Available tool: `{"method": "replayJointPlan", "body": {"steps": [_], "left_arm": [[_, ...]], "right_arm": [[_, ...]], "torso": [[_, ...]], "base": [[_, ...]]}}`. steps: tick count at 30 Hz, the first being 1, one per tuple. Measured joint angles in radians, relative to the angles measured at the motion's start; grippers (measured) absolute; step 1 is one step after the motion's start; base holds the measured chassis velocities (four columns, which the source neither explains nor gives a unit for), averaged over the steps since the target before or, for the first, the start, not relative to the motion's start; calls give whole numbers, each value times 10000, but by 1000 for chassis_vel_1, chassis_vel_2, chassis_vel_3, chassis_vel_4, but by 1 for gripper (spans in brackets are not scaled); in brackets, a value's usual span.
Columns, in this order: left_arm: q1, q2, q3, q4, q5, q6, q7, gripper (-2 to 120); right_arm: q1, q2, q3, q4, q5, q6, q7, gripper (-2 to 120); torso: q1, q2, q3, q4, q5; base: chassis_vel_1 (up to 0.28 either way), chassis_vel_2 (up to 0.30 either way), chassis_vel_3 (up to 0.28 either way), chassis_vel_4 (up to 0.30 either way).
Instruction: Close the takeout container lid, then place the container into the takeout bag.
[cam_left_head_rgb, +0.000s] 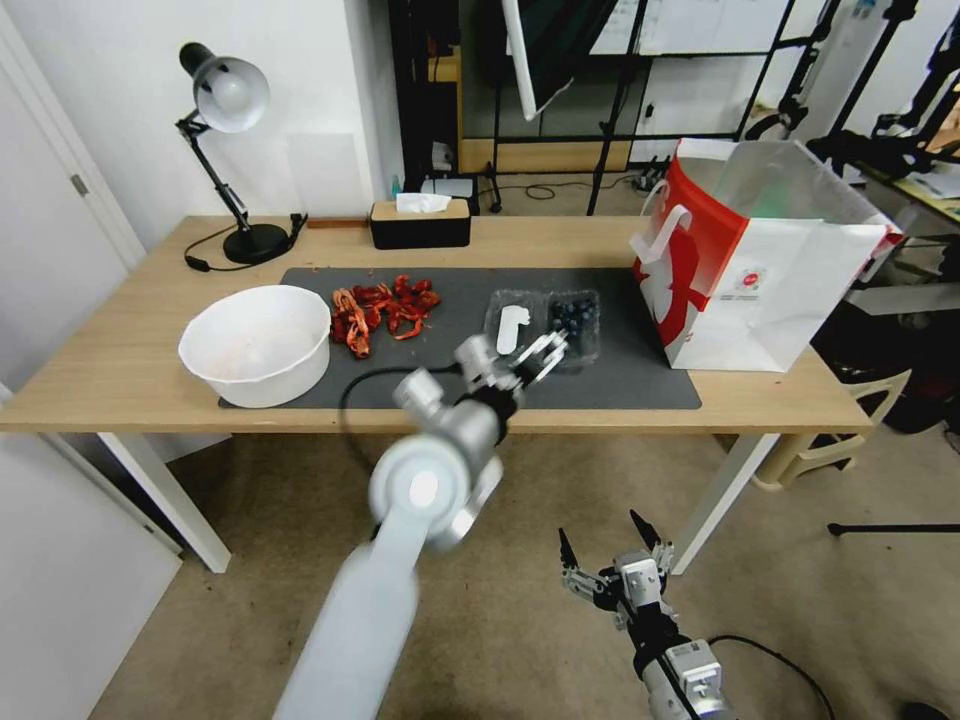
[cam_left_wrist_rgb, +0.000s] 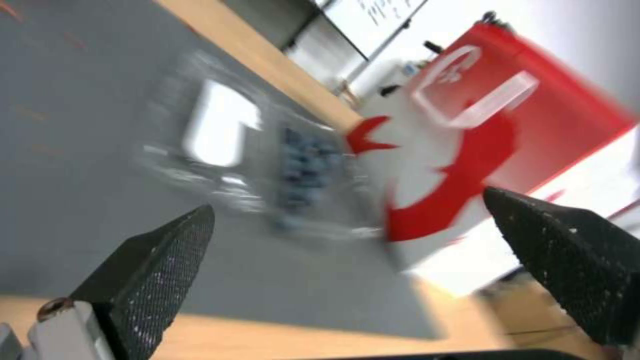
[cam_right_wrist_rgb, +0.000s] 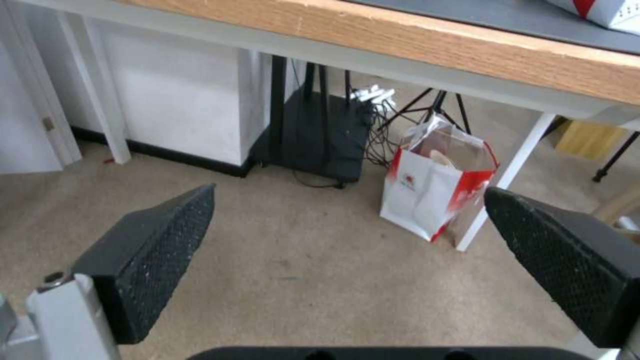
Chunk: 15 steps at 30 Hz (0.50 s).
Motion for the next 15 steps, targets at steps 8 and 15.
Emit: {"method": "replayJointPlan", "body": {"steps": [8, 15], "left_arm": [[1284, 376, -531, 59, 4101, -2323, 1786, 100], [2695, 472, -1193, -44, 7405, -3599, 2132, 100]], "right_arm": [[9, -6, -138, 354, 82, -88, -25, 100], [98, -72, -87, 449, 269, -143, -41, 100]], "torso": [[0, 1, 0, -5, 1], [0, 1, 0, -3, 3]], "base": [[0, 0, 0, 0], [0, 0, 0, 0]]}}
